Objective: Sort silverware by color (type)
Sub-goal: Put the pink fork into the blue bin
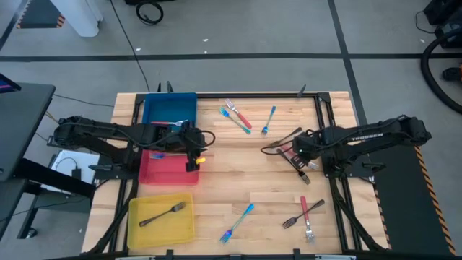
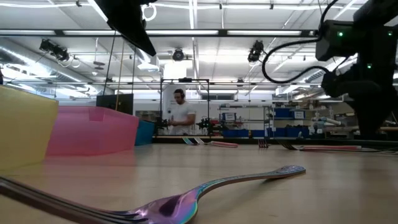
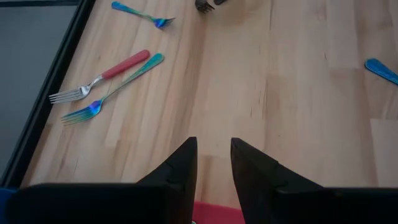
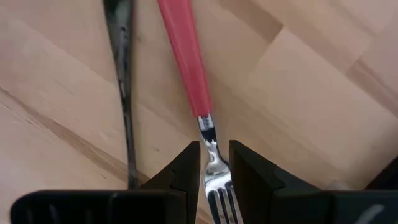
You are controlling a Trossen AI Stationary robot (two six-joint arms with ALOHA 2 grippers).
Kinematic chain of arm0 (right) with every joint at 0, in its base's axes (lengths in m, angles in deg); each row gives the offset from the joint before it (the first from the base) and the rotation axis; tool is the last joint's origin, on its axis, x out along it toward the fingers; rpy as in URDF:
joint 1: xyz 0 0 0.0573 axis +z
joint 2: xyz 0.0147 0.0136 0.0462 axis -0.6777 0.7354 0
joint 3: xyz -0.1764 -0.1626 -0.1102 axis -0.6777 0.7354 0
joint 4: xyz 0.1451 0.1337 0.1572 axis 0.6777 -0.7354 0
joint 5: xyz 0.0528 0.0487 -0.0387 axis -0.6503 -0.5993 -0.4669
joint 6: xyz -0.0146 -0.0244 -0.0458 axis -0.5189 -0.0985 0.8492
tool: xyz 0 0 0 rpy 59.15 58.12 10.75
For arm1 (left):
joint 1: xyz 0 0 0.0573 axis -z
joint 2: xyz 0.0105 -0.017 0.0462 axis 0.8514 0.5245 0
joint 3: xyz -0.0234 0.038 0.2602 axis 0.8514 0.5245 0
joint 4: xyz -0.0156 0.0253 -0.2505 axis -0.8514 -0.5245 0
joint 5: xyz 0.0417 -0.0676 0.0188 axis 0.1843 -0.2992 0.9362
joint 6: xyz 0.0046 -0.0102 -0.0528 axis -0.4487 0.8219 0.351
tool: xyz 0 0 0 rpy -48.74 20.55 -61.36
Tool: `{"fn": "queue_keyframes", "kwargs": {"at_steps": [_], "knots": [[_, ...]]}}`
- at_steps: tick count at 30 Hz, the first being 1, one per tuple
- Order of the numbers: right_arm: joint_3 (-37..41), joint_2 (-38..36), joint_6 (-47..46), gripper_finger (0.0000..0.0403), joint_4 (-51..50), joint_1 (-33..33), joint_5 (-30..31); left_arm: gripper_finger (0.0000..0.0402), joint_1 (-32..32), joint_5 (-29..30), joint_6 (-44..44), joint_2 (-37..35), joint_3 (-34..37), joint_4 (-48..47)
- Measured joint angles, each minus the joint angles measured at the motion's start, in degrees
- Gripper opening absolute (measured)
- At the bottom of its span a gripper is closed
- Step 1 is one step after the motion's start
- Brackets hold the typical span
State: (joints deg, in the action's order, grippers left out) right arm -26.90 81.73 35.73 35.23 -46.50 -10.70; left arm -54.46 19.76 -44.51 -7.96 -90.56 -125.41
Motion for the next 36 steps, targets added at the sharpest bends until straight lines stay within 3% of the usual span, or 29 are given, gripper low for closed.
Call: {"fn": "queue_keyframes", "kwargs": {"at_steps": [11,23,27,32,36], "knots": [[3.9,0.0,1.9,0.0093,7.1,0.0,0.2,0.0096,0.0,0.0,0.0,0.0,0.0,0.1],[7.4,-0.1,0.4,0.0091,8.3,0.0,1.1,0.0096,0.0,0.0,0.0,0.0,0.0,0.1],[7.4,-0.1,0.1,0.0072,8.9,0.0,1.2,0.0096,0.0,0.0,0.1,0.0,0.0,0.1],[7.5,-0.1,-1.2,0.002,8.9,0.0,2.1,0.0096,0.0,0.0,0.1,0.0,0.0,0.1],[7.5,-0.1,-1.3,0.0018,9.0,0.0,2.2,0.0096,0.0,0.0,0.1,0.0,0.0,0.1]]}}
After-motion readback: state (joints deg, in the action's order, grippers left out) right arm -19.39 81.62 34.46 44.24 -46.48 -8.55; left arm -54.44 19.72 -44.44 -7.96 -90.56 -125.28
